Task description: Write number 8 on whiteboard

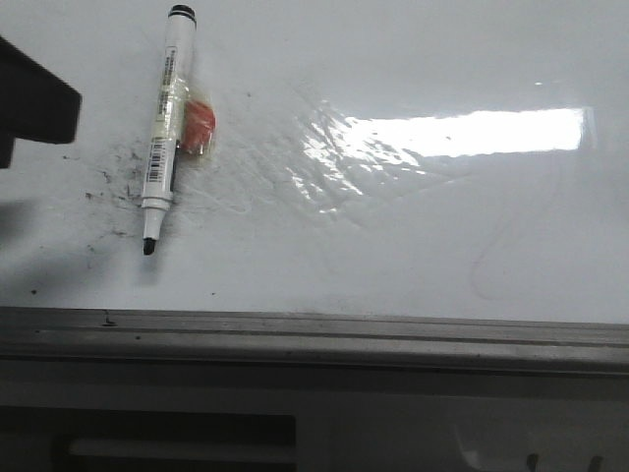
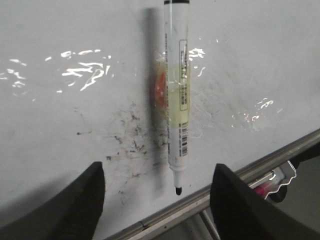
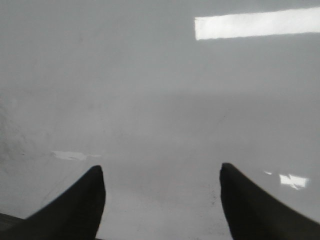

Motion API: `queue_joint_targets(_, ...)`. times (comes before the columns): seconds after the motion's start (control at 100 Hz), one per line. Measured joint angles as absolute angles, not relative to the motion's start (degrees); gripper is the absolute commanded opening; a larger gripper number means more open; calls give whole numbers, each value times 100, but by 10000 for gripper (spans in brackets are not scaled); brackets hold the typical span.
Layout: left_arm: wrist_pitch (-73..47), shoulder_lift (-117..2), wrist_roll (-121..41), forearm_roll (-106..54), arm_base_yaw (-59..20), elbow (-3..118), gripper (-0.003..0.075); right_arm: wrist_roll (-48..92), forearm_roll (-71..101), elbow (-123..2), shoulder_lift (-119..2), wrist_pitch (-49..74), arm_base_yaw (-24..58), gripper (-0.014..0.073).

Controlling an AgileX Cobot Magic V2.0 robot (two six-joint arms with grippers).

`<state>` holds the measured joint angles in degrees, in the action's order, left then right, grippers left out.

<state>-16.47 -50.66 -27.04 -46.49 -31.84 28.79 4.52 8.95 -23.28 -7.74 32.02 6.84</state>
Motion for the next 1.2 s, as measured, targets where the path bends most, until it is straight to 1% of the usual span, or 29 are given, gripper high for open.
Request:
queue_joint_targets(0.25, -1403, -6060, -2714, -4833, -3335, 3190, 421, 452, 886, -2328, -774, 3265, 684, 437)
queue_joint_targets(0.45, -1487, -6459, -2727, -4921, -3364, 3401, 419, 452, 886, -2328, -774, 3322, 697, 437)
queue_joint_targets(0.5, -1500, -6526, -2727, -4937, -3373, 3458, 408, 452, 886, -2328, -774, 3334, 697, 437)
queue_joint_targets(0.54, -1500, -6575, -2733, -4953, -3378, 3471, 379, 452, 886, -2328, -774, 3347, 697, 437)
queue_joint_targets(0.58, -1500, -6606, -2733, -4968, -3378, 3486, 318, 452, 886, -2328, -774, 3356, 697, 437)
queue_joint_targets(0.59, -1500, -6622, -2733, -4967, -3378, 3496, 318, 452, 886, -2328, -774, 3356, 697, 437)
queue_joint_targets(0.64, -1500, -6679, -2733, -4979, -3399, 3510, 229, 452, 886, -2328, -774, 3356, 697, 437)
queue_joint_targets(0.65, -1500, -6696, -2733, -4979, -3399, 3510, 183, 452, 886, -2328, -774, 3356, 697, 437)
queue_joint_targets(0.67, -1500, -6710, -2733, -4992, -3399, 3510, 150, 452, 886, -2328, -774, 3359, 697, 437)
queue_joint_targets(0.68, -1518, -6729, -2733, -4992, -3399, 3510, 118, 452, 886, -2328, -774, 3359, 697, 437)
queue_joint_targets(0.71, -1523, -6751, -2733, -5020, -3399, 3510, 69, 464, 886, -2328, -774, 3370, 697, 437)
queue_joint_targets(0.74, -1547, -6775, -2733, -5053, -3399, 3510, -8, 496, 886, -2338, -774, 3370, 710, 437)
queue_joint_targets(0.75, -1570, -6775, -2733, -5059, -3399, 3521, -20, 510, 903, -2338, -774, 3370, 710, 437)
queue_joint_targets(0.88, -1814, -6775, -2762, -5100, -3399, 3571, -20, 1227, 1303, -2457, -774, 3403, 892, 437)
queue_joint_targets(0.98, -2055, -6661, -3146, -5090, -3385, 3583, -20, 1996, 1876, -2527, -788, 3447, 1127, 437)
queue_joint_targets(1.05, -2405, -6476, -3769, -5102, -3374, 3583, -20, 2652, 2437, -2553, -870, 3586, 1319, 437)
queue_joint_targets(1.2, -3451, -5980, -5731, -5469, -3374, 3583, -20, 4382, 3949, -2576, -1341, 4060, 1678, 437)
